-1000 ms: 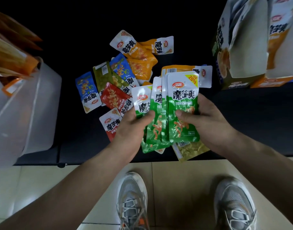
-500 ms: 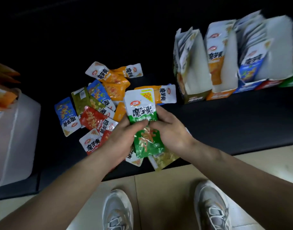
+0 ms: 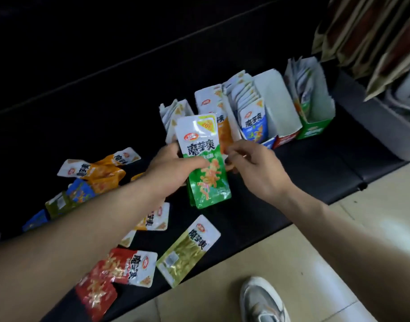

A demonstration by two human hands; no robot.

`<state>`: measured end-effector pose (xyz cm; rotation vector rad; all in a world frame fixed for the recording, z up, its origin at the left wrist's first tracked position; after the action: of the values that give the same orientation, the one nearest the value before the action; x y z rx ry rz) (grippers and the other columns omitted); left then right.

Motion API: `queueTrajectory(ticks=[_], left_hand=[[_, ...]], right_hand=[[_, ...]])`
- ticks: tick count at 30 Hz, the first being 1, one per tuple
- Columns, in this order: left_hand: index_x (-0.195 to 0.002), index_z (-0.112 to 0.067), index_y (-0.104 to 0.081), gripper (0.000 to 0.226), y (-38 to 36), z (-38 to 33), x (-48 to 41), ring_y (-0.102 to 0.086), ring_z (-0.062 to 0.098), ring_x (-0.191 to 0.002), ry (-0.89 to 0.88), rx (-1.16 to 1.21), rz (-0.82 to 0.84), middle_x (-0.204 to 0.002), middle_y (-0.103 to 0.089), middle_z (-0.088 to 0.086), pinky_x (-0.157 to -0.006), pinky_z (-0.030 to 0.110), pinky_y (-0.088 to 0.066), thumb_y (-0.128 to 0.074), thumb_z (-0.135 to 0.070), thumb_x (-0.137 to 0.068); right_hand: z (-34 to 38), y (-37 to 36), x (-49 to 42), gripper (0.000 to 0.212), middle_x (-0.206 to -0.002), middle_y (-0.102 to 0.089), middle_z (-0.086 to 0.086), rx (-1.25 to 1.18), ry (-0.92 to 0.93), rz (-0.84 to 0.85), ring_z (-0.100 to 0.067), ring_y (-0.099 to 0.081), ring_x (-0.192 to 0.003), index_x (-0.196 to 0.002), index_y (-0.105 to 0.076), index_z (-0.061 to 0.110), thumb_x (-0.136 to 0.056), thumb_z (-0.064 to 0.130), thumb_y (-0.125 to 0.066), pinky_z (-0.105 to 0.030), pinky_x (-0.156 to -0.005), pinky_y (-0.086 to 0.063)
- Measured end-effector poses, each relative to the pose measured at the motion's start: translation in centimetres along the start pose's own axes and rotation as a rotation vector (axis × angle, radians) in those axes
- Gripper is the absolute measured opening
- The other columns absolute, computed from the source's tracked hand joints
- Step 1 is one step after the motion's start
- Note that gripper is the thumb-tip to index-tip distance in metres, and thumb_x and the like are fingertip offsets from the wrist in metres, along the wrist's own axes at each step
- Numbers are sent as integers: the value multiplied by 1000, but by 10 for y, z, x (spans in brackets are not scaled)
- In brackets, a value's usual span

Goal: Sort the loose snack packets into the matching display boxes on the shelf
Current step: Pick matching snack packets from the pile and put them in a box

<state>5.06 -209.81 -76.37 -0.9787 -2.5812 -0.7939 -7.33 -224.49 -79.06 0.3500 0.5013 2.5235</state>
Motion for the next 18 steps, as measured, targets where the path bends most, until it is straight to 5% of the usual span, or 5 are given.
queueTrajectory(ticks=[8,11,14,18], left_hand=[[-96,-27,-63,48,-122,-97,-80,-69,23,-101,-123,175,49,-106,-72,1,-92,49,-58,-83,-40,-55],[-86,-25,-66,23,-168,-122,-105,-70,20,-97,-182,189,39,-96,-73,-4,-90,41,-59,-83,-26,-72],[-96,-23,-70,30,-199,-137,-126,-70,19,-91,-213,168,-42,-98,-74,-4,-76,27,-55,-85,-28,-70],[-105,-22,-70,30,-219,-140,-147,-69,21,-94,-235,178,-138,-105,-74,-2,-86,35,-57,-83,-24,-77]], right_hand=[[-83,116,-13,21,-106,-68,-3,243,-120,-491,-28,-64,-101,-100,-69,23,-85,17,-56,-36,-83,-51],[-103,137,-20,27,-111,-62,-3,289,-123,-551,-27,-62,-101,-108,-69,17,-85,14,-56,-32,-82,-47],[-116,145,-32,44,-126,-56,-4,311,-41,-511,-28,-61,-108,-123,-64,12,-81,21,-54,-42,-93,-51],[-122,149,-44,60,-141,-52,-5,320,-48,-447,-29,-55,-122,-138,-55,12,-80,25,-50,-45,-101,-48]])
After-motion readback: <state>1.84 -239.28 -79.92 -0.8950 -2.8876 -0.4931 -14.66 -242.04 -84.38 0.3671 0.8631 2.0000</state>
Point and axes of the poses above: each hand's wrist, its own x-axis away from the middle knuckle, its own y-axis out of the back of the hand, z = x × y, the point moved 1 cm from there along -x, towards the middle knuckle
